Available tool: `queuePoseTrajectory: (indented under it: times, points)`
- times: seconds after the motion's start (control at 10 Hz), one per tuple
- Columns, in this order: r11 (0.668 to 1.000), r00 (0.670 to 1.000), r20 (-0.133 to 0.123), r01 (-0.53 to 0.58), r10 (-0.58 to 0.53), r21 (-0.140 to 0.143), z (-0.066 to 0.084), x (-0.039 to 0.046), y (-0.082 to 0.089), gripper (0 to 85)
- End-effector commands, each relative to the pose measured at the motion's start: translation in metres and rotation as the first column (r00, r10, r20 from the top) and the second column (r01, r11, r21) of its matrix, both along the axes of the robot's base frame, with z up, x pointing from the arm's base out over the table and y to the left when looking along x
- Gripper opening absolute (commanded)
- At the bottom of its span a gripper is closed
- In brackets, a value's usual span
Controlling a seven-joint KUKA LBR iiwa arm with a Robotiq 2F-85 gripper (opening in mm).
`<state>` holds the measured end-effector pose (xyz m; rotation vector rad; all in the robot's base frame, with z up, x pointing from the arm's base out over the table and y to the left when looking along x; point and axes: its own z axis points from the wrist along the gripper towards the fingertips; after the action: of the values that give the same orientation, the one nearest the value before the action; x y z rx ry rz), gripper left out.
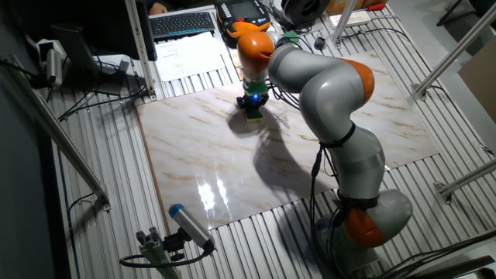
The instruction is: Clean the tabletop with a sponge
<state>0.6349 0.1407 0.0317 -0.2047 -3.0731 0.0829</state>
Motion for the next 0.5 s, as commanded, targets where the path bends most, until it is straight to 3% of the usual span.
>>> queuePoseTrajectory:
  times: [0.0,0.4]
  points:
    - [1.0,1.0,0.001,0.007,-0.007,-0.003,-0.001,0.0003,0.005,0.0]
    - [0.999,0.999,0.002,0.033,-0.033,-0.002,-0.007,-0.0025,0.022,0.0]
